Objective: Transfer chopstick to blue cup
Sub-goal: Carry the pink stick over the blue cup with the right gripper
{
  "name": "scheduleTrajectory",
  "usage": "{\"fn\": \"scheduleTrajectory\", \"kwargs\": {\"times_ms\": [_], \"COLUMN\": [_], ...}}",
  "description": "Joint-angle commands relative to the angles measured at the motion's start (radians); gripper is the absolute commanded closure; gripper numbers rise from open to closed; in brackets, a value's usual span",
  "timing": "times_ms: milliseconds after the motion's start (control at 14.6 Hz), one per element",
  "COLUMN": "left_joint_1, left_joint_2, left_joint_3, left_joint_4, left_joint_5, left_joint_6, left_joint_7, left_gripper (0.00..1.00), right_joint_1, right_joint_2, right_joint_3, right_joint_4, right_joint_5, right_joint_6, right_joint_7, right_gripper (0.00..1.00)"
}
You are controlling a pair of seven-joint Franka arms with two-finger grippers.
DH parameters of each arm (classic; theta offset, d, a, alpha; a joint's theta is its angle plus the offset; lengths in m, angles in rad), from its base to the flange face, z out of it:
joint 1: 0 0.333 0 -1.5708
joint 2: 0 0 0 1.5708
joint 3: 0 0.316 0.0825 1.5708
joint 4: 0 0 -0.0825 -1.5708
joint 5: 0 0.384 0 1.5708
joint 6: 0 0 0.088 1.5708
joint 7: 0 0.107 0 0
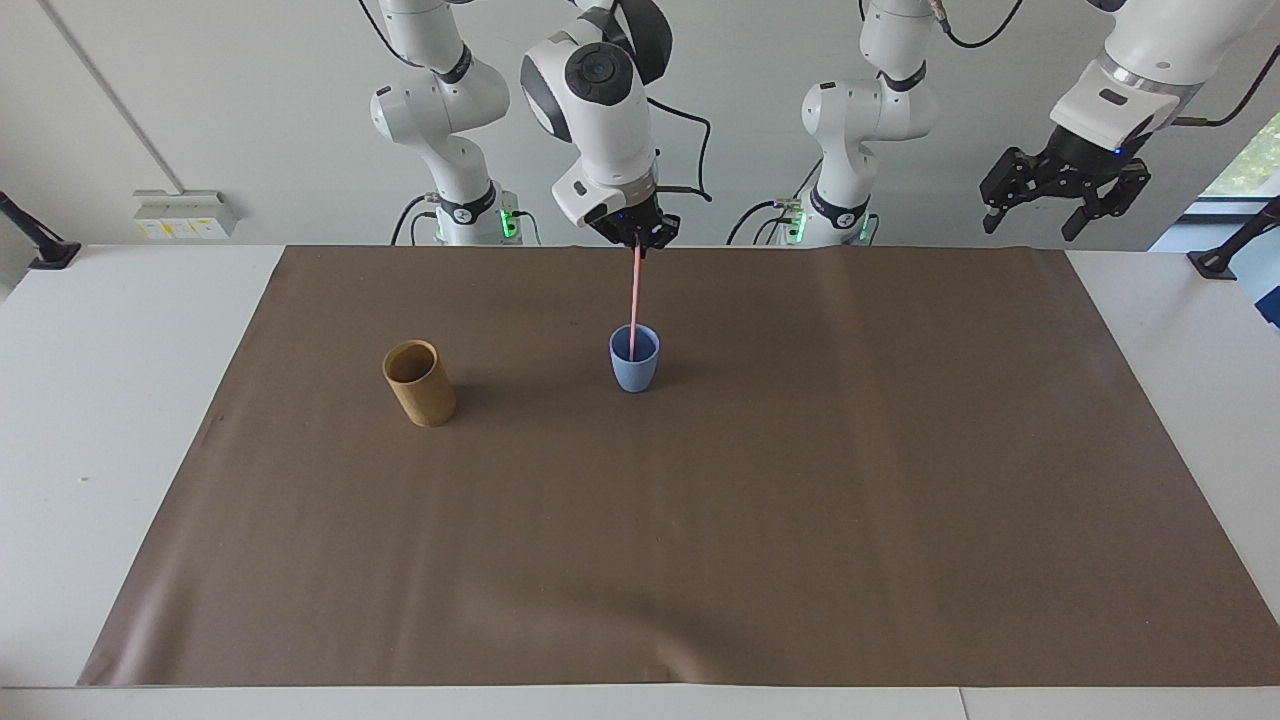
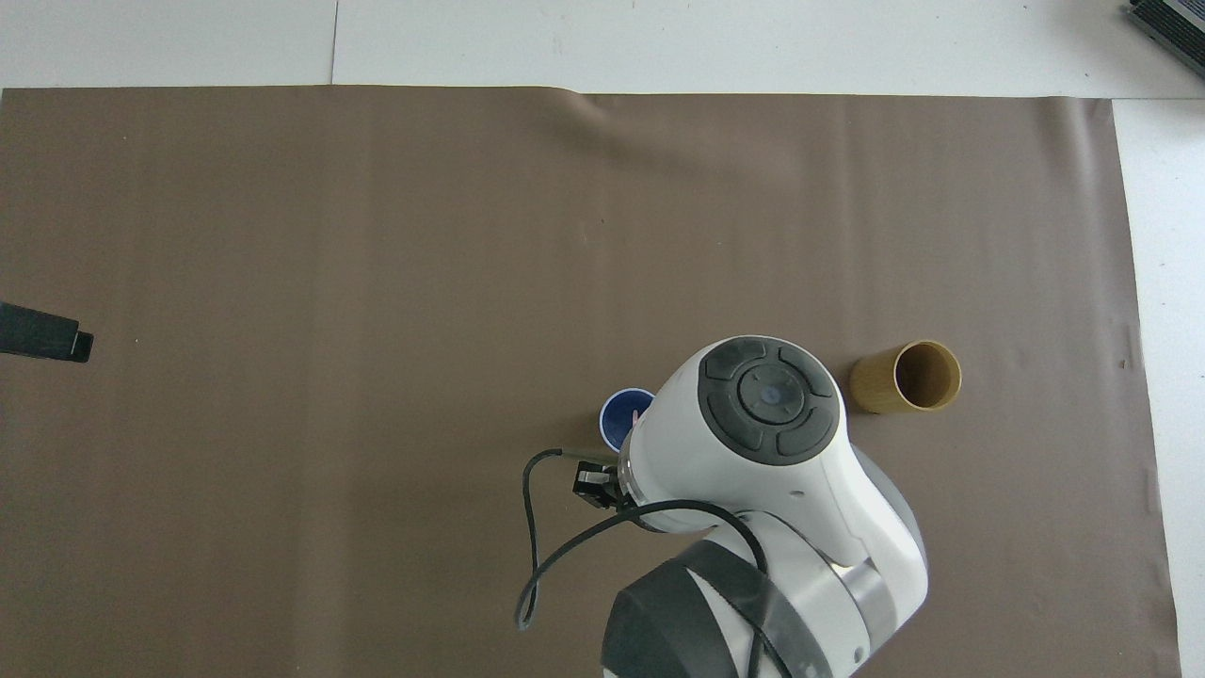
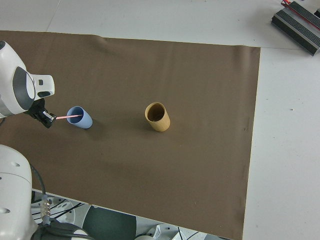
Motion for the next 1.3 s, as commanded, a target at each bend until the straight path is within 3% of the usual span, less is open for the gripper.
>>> {"fn": "scheduleTrajectory", "kwargs": {"times_ms": [0,69,137,206,480,960,1234], "left_joint_1": [0.017,0.017,0.017,0.017,0.017,0.017,0.017], "left_joint_2": [-0.025,-0.023,-0.023,-0.025,-0.025,-0.025,-0.025], "left_joint_3": [-0.012,-0.012,-0.012,-0.012,-0.012,-0.012,-0.012], "left_joint_4": [-0.029,-0.029,-0.029,-0.029,-0.029,-0.029,-0.029], "left_joint_5": [0.018,0.018,0.018,0.018,0.016,0.018,0.016], "left_joint_6": [0.007,0.007,0.007,0.007,0.007,0.009,0.007], "left_joint_7": [0.007,0.007,0.007,0.007,0.007,0.007,0.007], "left_gripper": [0.00,0.00,0.00,0.00,0.00,0.00,0.00], "right_joint_1": [-0.015,-0.015,-0.016,-0.022,-0.039,-0.147,-0.226], "right_joint_2": [-0.010,-0.010,-0.006,0.000,0.023,0.019,-0.006], "right_joint_3": [0.004,0.004,0.004,0.003,-0.002,-0.005,-0.008], "right_joint_4": [-0.027,-0.024,-0.016,-0.010,0.036,0.123,0.220], "right_joint_5": [0.040,0.040,0.040,0.040,0.005,-0.328,-0.341], "right_joint_6": [0.029,0.030,0.030,0.028,0.031,0.060,0.025], "right_joint_7": [-0.029,-0.027,-0.027,-0.029,-0.062,-0.219,-0.224], "right_gripper": [0.52,0.24,0.07,0.00,0.00,0.00,0.00]}}
